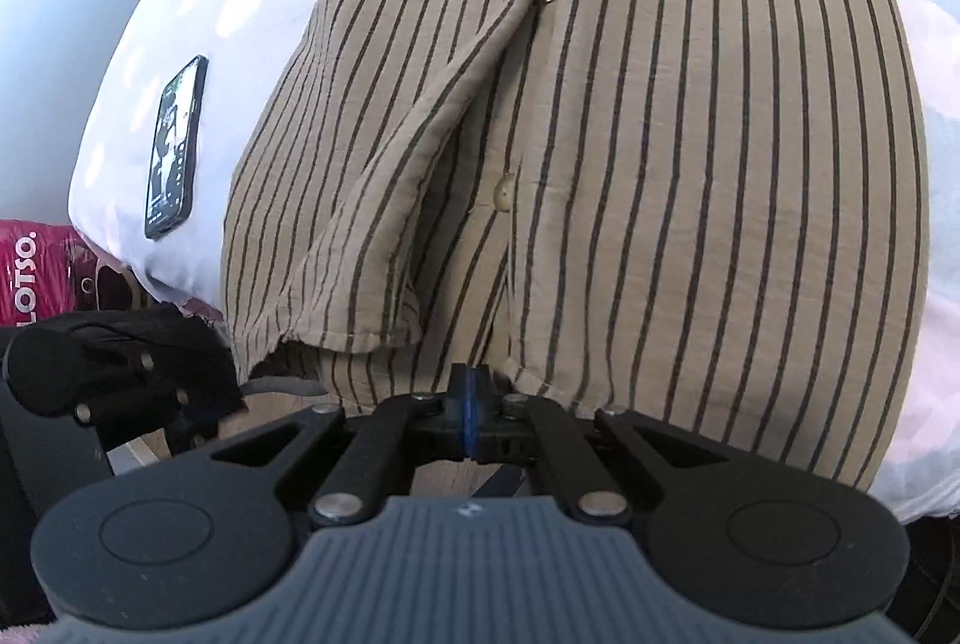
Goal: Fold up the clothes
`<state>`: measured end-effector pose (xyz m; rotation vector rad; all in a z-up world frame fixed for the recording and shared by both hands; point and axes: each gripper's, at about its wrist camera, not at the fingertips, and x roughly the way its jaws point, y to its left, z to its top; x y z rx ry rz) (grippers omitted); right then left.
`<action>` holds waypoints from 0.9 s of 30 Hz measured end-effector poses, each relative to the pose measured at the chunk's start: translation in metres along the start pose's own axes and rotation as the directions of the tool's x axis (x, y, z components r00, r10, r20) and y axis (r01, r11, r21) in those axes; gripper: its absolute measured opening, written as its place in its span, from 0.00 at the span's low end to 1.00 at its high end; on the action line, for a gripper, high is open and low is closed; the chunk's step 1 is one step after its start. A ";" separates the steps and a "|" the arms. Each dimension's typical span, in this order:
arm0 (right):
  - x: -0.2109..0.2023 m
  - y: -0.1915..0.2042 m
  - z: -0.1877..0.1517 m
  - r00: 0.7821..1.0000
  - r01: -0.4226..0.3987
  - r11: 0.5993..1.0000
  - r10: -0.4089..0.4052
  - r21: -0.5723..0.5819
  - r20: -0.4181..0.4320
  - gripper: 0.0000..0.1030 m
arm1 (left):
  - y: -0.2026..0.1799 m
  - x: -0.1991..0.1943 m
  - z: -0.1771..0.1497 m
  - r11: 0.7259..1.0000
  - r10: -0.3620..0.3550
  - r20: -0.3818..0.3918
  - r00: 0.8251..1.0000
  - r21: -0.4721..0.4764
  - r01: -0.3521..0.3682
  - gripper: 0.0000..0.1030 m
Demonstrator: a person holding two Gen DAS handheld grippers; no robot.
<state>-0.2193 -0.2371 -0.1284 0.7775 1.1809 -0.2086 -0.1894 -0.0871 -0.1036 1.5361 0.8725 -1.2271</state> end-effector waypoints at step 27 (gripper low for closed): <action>0.003 -0.010 0.011 0.998 0.033 0.999 -0.034 0.014 0.046 0.01 | 0.095 -0.035 0.039 0.864 0.036 0.269 0.962 -0.492 0.105 0.13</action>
